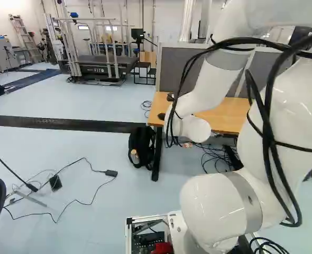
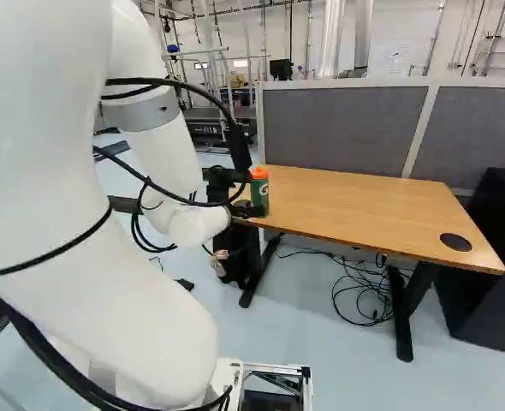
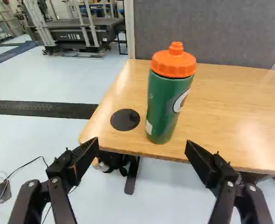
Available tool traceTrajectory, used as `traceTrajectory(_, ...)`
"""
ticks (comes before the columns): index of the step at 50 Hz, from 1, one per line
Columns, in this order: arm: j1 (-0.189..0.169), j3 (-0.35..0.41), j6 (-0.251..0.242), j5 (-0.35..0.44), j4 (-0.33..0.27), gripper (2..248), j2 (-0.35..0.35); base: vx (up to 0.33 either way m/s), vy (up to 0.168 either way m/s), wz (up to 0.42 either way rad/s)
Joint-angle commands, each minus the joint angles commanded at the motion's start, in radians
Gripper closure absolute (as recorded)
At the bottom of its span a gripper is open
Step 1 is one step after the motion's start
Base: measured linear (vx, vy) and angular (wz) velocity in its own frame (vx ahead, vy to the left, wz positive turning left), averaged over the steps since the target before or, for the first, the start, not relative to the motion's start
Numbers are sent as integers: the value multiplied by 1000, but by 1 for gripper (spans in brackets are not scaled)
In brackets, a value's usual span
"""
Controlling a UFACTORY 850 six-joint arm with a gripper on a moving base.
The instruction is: Pick up the green bottle from the table
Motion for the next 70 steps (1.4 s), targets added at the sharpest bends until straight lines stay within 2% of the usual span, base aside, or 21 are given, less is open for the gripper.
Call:
traceTrajectory(14, -4, -69, 0, 33, 62, 3, -103, 0, 0, 0)
traceTrajectory(44, -3, -200, 0, 171, 124, 3, -291, 0, 0, 0)
traceTrajectory(57, -6, -239, 0, 244, 149, 3, -354, 0, 0, 0)
traceTrajectory(70, -8, -248, 0, 258, 155, 3, -370, 0, 0, 0)
